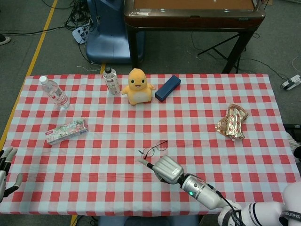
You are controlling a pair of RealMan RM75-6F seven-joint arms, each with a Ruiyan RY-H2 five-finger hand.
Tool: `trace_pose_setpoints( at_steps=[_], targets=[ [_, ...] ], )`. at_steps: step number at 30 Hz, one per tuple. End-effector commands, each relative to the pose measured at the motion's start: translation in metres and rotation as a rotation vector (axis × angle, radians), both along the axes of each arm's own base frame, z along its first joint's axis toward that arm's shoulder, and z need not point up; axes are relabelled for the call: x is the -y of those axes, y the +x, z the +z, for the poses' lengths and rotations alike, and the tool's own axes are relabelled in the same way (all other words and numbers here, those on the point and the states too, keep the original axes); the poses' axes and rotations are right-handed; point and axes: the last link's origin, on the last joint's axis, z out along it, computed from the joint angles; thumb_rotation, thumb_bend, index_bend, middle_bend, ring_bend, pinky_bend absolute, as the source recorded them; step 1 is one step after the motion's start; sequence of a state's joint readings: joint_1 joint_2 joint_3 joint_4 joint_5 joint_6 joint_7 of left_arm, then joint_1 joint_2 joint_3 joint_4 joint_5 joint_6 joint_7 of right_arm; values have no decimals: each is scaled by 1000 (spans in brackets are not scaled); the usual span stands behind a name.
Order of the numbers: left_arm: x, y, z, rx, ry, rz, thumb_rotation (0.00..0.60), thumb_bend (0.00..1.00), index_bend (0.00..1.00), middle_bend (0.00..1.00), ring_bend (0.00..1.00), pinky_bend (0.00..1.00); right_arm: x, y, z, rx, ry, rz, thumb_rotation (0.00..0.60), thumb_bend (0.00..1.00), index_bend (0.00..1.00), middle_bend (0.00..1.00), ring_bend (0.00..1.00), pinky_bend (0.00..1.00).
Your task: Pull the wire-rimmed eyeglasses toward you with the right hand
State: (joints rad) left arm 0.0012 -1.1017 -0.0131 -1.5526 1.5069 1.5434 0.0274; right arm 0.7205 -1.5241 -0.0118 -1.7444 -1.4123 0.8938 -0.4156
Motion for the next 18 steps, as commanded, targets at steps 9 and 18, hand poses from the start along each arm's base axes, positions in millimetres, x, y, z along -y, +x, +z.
trace_pose_setpoints(
  at_steps=[9,18],
  targets=[
    [2,-4,2,2,5,10,600,451,1,0,10,0,16,24,-21,-109,-173,86,600,848,0,970,1000,905],
    [3,-6,3,3,7,14,600,451,1,0,10,0,23,27,-26,-175,-252,77,600,849,0,971,1000,909]
  ],
)
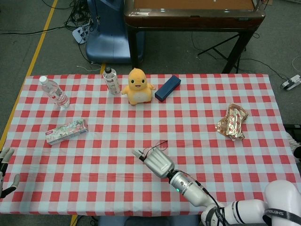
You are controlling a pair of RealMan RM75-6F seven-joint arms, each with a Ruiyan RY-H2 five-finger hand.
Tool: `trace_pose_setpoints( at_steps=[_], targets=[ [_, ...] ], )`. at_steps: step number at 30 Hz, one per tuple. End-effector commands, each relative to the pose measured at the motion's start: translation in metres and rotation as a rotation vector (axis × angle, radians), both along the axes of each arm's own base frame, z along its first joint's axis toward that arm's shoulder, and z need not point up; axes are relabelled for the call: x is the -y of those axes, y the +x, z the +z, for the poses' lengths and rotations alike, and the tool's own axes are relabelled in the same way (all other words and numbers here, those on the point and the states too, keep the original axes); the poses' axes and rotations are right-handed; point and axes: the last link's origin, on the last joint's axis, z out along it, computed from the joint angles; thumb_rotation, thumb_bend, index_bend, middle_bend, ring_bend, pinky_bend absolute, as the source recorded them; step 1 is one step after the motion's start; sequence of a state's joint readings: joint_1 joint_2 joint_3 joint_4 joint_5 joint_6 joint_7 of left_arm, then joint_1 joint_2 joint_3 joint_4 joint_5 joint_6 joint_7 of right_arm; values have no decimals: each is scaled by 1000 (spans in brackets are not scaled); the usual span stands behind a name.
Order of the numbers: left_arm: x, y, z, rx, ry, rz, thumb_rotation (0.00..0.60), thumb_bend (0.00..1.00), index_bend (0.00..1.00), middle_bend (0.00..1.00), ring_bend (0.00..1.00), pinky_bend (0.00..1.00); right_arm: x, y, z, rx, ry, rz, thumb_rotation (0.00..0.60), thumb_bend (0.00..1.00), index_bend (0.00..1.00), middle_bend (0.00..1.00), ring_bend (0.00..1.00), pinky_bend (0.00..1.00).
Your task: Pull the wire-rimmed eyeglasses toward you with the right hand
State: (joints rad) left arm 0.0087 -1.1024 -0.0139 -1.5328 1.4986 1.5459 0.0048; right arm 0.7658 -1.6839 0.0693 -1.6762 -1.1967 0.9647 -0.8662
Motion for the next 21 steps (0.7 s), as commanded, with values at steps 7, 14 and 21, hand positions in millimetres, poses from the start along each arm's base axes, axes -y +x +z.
trace_pose_setpoints(
  at_steps=[7,14,21],
  targets=[
    [0,-1,-2,0,-7,1,600,451,1,0,10,0,9,-12,1,-41,-34,-88,600,848,0,971,1000,911],
    [0,-1,-2,0,-10,2,600,451,1,0,10,0,16,-22,0,-36,-6,-171,600,848,0,971,1000,912],
    [0,-1,-3,2,-12,1,600,451,1,0,10,0,21,-35,-4,-38,40,-243,600,848,0,971,1000,913]
  ],
)
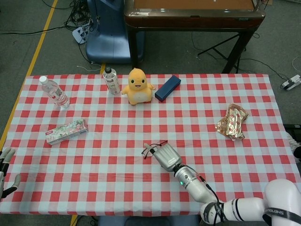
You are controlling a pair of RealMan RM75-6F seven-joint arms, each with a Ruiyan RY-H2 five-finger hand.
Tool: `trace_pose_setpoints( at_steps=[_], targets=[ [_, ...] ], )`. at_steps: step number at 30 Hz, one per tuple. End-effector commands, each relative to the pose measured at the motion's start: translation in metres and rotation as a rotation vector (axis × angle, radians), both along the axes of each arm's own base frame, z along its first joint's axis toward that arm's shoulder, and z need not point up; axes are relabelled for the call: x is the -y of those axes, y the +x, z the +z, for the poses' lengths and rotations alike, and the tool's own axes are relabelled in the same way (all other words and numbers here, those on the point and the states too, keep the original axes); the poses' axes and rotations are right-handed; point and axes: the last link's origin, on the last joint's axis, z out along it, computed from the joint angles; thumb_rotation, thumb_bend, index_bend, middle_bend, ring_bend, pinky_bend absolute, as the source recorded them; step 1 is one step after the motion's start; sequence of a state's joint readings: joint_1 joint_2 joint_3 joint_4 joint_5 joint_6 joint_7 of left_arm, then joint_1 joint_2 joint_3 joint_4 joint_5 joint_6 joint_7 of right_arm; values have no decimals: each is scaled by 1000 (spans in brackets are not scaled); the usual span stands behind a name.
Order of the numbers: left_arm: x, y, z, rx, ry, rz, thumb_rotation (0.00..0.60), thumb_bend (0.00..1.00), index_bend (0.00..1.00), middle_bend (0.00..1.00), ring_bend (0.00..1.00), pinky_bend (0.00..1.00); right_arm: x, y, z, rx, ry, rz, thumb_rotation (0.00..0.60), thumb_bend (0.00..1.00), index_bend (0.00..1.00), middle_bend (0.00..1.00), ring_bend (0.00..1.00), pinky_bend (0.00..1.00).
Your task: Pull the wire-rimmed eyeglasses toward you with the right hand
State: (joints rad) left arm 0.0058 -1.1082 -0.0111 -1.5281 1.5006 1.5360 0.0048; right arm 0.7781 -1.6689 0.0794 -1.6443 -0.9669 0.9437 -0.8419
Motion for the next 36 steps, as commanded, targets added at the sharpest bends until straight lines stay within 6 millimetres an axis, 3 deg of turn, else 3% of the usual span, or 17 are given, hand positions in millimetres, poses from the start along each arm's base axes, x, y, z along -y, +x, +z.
trace_pose_setpoints(
  at_steps=[1,24,32,36],
  targets=[
    [0,0,0,1,-1,0,600,451,1,0,10,0,4,-7,-2,-6,11,-28,600,848,0,971,1000,913],
    [1,0,0,-2,-2,3,600,451,1,0,10,0,18,-34,-22,32,49,-145,600,848,0,974,1000,914],
    [1,0,1,-3,-1,5,600,451,1,0,10,0,18,-38,-26,31,56,-155,600,849,0,975,1000,915],
    [1,-1,1,-4,2,6,600,451,1,0,10,0,20,-34,-20,62,39,-153,600,848,0,975,1000,915]
  ],
)
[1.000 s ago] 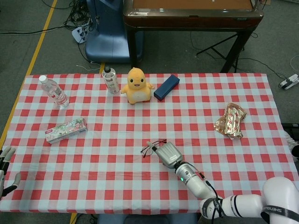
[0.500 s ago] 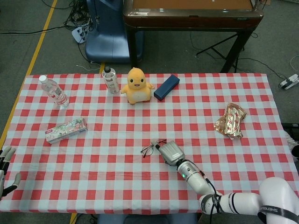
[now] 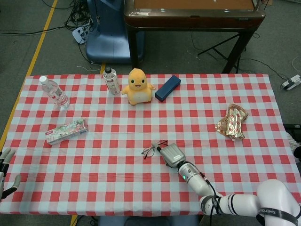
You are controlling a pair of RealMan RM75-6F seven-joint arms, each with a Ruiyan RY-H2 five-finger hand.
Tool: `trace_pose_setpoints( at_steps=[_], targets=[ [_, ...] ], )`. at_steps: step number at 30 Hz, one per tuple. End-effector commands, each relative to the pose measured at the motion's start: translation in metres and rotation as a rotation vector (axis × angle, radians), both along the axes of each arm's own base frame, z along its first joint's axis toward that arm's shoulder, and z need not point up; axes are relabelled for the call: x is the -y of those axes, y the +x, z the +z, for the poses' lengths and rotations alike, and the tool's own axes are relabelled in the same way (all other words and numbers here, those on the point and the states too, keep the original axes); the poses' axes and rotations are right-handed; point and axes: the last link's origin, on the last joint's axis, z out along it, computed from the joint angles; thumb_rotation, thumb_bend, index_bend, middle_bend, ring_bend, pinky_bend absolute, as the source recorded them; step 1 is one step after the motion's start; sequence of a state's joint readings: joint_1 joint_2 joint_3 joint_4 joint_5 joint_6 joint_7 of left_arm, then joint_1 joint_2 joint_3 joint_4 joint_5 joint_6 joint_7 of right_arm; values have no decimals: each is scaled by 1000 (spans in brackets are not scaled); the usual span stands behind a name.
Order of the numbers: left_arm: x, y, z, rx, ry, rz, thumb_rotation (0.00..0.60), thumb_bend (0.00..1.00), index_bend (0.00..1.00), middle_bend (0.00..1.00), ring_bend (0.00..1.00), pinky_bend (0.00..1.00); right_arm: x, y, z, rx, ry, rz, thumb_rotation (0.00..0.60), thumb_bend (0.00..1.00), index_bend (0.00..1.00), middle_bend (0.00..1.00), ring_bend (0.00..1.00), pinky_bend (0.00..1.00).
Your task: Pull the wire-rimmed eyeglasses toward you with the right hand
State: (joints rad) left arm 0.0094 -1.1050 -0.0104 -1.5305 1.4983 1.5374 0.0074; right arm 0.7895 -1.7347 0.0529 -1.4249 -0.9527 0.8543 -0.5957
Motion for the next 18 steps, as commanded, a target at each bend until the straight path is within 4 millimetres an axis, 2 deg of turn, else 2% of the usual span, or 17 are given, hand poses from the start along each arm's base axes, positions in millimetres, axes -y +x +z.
trace_pose_setpoints(
  at_steps=[1,9,15,18],
  targets=[
    [0,0,0,0,0,1,600,451,1,0,10,0,1,3,8,24,-20,3,600,848,0,975,1000,915],
    [-3,1,0,-1,0,-7,600,451,1,0,10,0,-3,0,52,70,-107,28,600,848,0,966,1000,915],
    [-6,3,0,-2,-2,-16,600,451,1,0,10,0,-13,-22,102,72,-226,15,600,818,0,899,930,912],
    [-8,4,-1,-4,-4,-19,600,451,1,0,10,0,-21,-40,129,70,-293,-13,600,792,0,848,857,861]
  ],
)
